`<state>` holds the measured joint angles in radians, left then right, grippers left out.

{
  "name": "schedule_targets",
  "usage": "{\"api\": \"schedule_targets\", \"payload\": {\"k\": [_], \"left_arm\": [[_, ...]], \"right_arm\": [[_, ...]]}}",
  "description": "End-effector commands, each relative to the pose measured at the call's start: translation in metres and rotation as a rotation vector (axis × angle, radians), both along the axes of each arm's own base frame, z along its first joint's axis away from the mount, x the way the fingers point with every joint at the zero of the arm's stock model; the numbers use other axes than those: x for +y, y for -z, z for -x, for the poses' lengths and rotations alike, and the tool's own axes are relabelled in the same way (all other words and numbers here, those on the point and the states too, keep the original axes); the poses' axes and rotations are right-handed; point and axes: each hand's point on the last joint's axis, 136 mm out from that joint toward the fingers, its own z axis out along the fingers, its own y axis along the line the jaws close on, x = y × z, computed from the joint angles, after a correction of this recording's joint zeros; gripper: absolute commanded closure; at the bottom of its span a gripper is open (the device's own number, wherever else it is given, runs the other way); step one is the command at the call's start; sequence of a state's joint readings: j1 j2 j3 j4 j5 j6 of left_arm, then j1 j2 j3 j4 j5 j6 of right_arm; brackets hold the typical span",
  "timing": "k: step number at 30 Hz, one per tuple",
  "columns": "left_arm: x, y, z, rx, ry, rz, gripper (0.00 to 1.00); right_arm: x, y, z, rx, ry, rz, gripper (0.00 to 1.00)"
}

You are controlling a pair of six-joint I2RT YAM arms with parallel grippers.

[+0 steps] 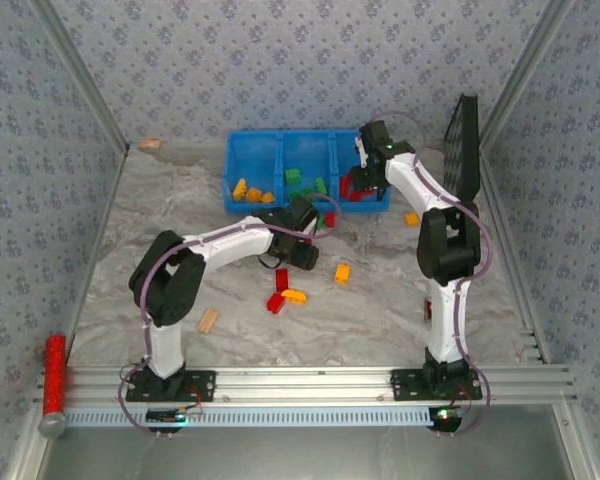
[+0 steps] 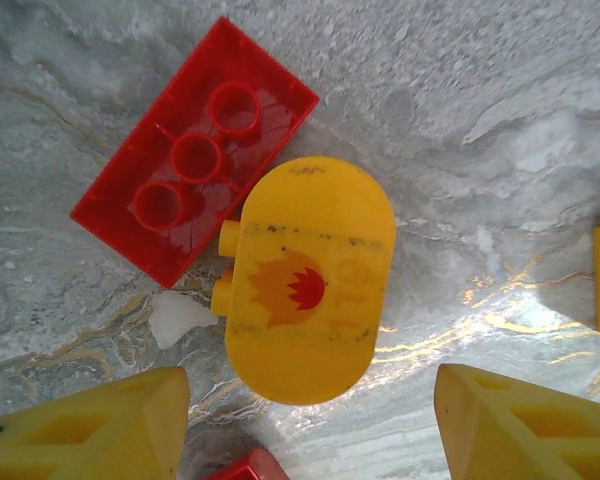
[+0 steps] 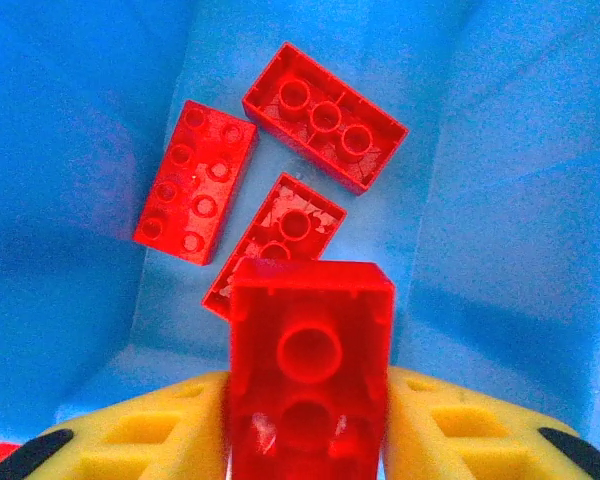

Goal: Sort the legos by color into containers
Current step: Place the lego in the container, then pick up the lego from the center of the table.

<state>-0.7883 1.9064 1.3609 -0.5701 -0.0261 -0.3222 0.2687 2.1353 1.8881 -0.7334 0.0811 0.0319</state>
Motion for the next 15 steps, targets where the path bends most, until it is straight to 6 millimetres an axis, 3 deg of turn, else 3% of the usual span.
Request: {"api": "schedule_targets", "payload": {"k": [1,6,15], "left_arm": [[-0.013,0.001,-0.004,-0.002,0.017,0.024,0.35],[-0.016,0.012,-0.006,0.010,0.011,0.017,0.35],[-0.024,0.020,-0.016,-0.006,0.021,0.015,0.35]], "right_arm": [[-0.001,0.002,-0.001,0.005,-0.009,-0.014,0.53],[0.001,-0.011,0.004,-0.017,-0.019,-0.035,0.45],[0.000,-0.037,0.029,-0.044,-0.019,-0.063,0.43]]}}
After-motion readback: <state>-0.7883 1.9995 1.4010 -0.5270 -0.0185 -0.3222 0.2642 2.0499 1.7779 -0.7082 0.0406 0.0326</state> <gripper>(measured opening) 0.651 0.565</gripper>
